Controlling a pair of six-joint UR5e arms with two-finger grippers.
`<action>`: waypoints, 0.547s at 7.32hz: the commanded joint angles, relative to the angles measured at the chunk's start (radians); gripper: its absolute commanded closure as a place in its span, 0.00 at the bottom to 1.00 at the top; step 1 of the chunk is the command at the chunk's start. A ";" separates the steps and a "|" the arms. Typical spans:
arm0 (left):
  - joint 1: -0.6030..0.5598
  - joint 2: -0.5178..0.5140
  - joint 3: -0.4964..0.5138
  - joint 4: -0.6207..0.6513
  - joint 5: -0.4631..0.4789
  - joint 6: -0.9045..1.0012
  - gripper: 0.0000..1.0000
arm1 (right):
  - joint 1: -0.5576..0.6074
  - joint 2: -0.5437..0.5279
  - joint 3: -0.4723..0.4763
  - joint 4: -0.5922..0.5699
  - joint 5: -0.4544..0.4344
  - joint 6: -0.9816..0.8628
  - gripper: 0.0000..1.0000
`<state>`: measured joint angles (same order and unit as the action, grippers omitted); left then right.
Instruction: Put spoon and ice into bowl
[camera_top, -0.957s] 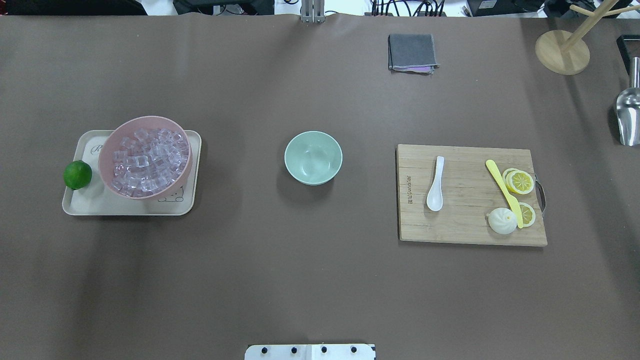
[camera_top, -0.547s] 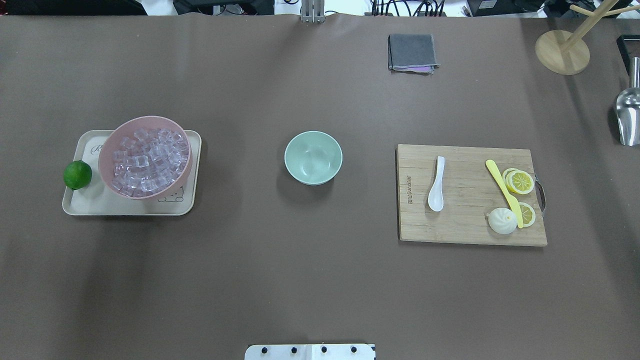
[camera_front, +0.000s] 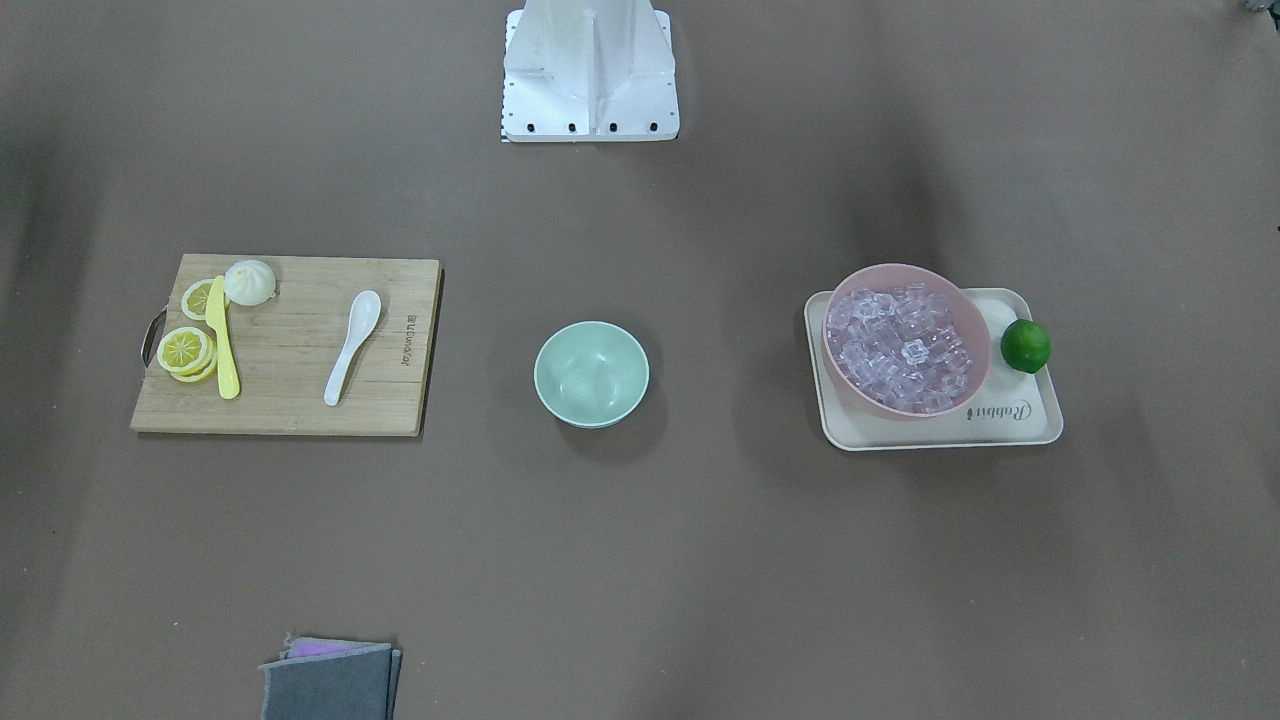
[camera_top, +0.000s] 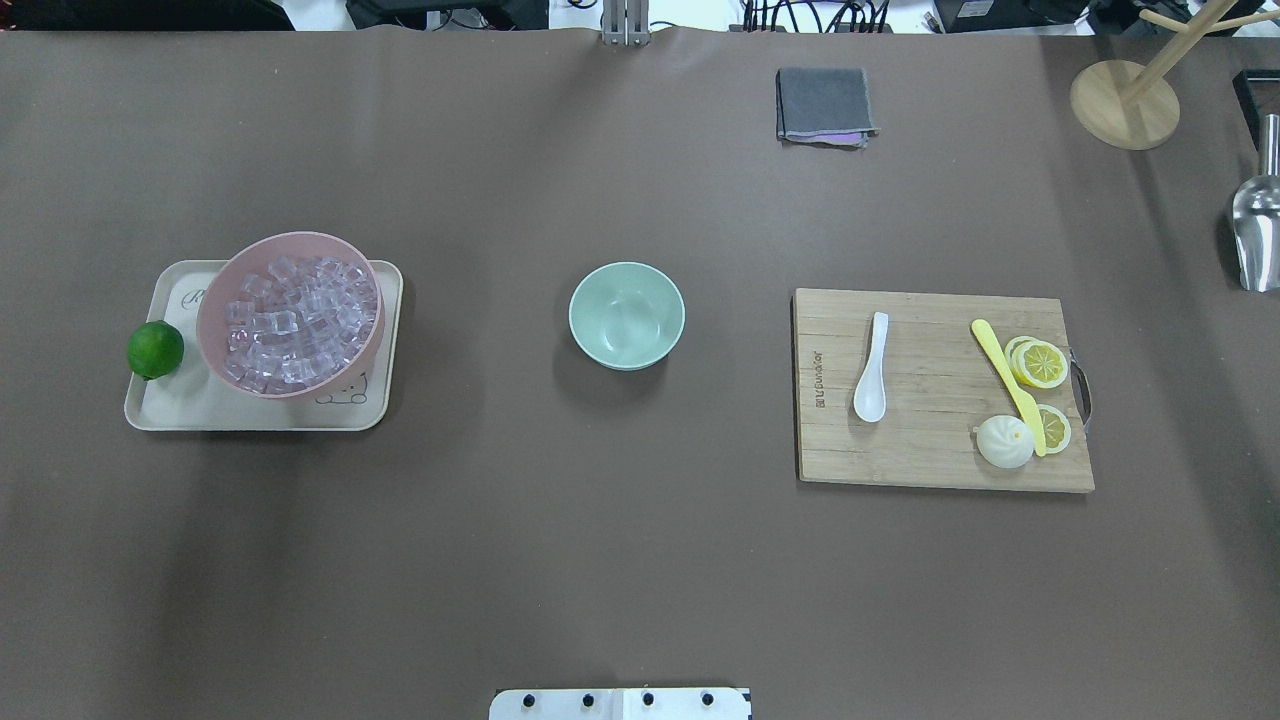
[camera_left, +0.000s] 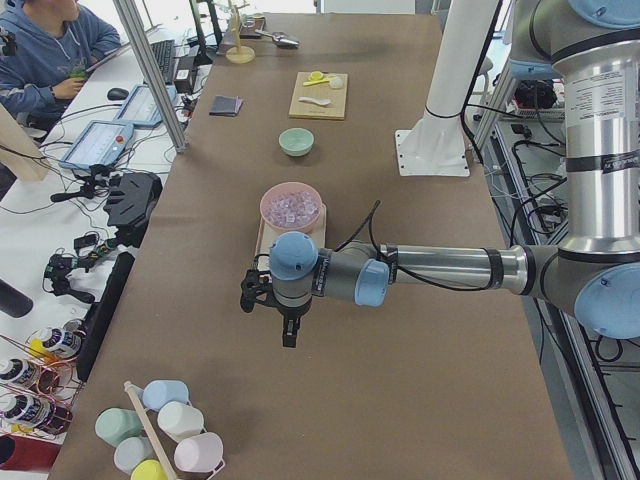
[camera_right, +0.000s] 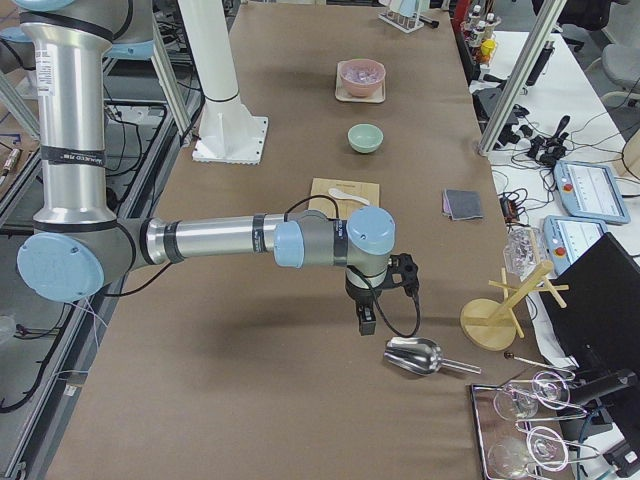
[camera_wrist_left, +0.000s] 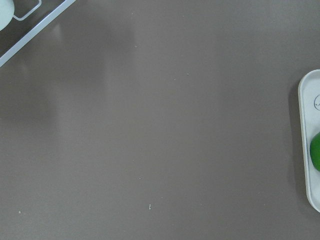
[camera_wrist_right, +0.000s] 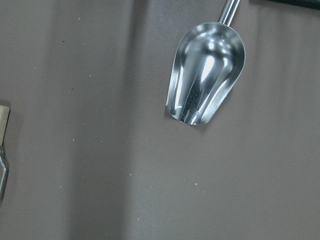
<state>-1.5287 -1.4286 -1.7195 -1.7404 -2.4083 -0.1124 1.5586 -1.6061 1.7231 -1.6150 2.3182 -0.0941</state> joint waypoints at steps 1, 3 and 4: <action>0.001 0.000 0.000 -0.002 -0.006 -0.001 0.01 | 0.000 -0.002 -0.002 0.001 0.024 0.004 0.00; 0.001 0.000 0.003 -0.002 -0.011 -0.006 0.01 | 0.000 -0.009 0.004 0.004 0.018 0.001 0.00; 0.001 0.000 -0.006 -0.004 -0.011 -0.004 0.01 | 0.000 -0.009 0.006 0.004 0.021 0.007 0.00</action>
<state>-1.5279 -1.4281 -1.7191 -1.7429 -2.4179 -0.1171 1.5585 -1.6148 1.7270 -1.6111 2.3377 -0.0920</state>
